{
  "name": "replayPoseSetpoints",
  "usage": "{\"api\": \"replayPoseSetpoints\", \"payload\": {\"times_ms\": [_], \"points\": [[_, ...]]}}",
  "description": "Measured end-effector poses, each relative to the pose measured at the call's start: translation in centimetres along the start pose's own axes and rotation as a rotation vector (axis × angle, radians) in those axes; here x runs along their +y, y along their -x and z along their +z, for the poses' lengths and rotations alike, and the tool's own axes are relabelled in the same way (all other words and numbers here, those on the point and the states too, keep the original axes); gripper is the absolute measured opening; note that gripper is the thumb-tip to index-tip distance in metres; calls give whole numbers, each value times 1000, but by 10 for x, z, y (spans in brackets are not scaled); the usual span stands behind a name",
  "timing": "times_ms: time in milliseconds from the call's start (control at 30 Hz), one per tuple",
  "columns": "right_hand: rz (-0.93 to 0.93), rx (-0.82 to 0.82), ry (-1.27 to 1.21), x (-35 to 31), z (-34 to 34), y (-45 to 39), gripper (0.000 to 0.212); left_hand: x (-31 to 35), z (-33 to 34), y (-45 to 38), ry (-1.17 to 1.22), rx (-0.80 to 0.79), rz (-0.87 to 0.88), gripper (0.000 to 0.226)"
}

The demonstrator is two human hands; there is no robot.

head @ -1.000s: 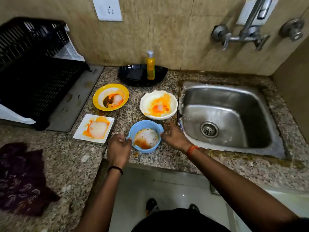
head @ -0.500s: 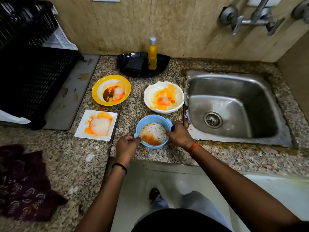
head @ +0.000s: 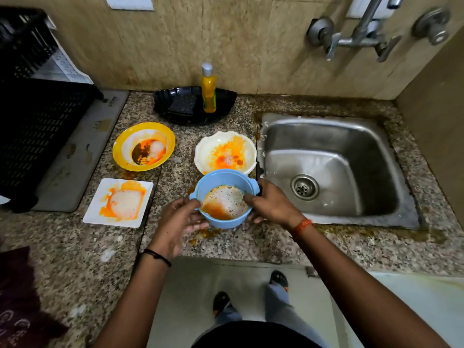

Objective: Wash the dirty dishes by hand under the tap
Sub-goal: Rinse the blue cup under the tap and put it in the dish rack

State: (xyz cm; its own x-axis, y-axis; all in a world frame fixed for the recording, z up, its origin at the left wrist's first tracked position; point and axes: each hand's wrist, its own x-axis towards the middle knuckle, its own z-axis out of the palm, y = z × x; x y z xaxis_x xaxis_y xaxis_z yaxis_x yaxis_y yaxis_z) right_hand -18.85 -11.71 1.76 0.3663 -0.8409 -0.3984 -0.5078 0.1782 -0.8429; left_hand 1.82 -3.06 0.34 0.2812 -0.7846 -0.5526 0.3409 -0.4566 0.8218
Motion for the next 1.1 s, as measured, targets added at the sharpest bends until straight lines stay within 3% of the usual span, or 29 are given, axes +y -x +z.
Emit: {"api": "replayPoseSetpoints", "payload": {"times_ms": [200,333,500,667,767,867,967,1100], "points": [[-41,21,-35,11,-68,-10,8,19,62,-9,14,-114,-64,19],[-27,-13,-76,19,-119,-15,26,31,113,-15,30,-134,-48,30],[-66,40,-104,29,-184,-23,12,37,173,-27,40,-123,14,11],[-68,96,-200,36,-231,-32,17,44,223,-44,49,-115,13,5],[-81,192,-230,40,-253,-44,25,54,245,-60,32,-130,18,5],[-104,358,-269,38,-269,-62,19,65,263,-78,5,-157,11,7],[-105,596,-186,32,-288,-81,20,75,278,-97,-40,-199,-16,7],[-102,765,-22,11,-319,-102,29,82,288,-123,-55,-256,-7,6]]}}
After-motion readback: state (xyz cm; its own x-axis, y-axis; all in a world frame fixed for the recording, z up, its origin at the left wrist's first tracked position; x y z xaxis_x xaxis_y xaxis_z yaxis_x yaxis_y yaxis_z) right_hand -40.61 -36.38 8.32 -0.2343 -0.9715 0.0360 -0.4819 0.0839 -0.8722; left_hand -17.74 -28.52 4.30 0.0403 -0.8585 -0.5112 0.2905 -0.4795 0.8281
